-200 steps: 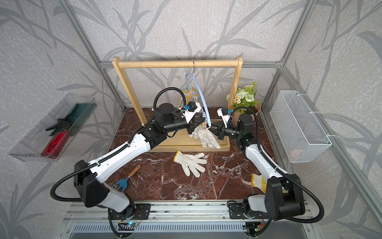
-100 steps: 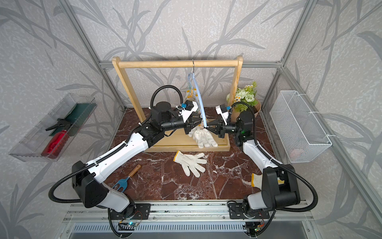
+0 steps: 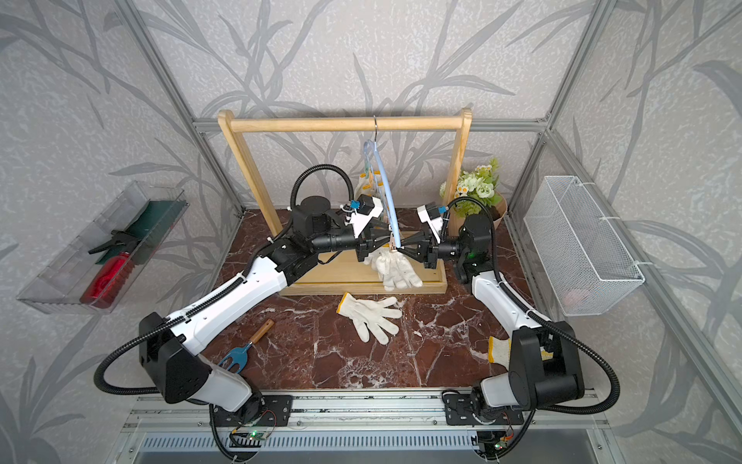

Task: Clip the gloves onto a hanger to dry
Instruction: Clamp the glove onto the hanger.

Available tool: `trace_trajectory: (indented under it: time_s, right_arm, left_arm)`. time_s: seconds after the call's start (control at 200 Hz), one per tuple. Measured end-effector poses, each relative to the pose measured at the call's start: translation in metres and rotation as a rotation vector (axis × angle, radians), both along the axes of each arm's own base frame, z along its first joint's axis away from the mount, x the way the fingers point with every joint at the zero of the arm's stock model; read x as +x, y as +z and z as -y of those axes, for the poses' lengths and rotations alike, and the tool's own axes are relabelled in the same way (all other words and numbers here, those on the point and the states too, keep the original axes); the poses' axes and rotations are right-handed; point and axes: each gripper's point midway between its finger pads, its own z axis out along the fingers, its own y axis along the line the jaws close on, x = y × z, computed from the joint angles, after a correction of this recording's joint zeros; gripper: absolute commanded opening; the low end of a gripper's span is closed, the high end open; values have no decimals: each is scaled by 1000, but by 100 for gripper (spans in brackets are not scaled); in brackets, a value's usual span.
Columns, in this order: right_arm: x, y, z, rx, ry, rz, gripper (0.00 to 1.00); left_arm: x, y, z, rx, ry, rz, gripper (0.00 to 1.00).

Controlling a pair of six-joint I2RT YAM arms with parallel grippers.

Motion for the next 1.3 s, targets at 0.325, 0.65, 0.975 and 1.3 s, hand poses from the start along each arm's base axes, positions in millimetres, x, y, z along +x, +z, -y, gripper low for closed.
trace_trajectory:
  time_s: [0.325,0.65,0.975,1.3]
  right_arm:
    - [-7,15,2,9,-6,47,0]
    - [-7,16,2,8,-19,52,17]
    - [-2,13,4,-15,-102,81,41]
    - [14,-26,22,-115,-371,42,55]
  left_arm:
    - [-3,3,-1,-14,-26,-8,0]
    - [-2,5,-2,-26,-28,-22,26]
    - [9,-8,-12,-17,40,-72,49]
    - [13,-31,-73,-6,331,-109,52]
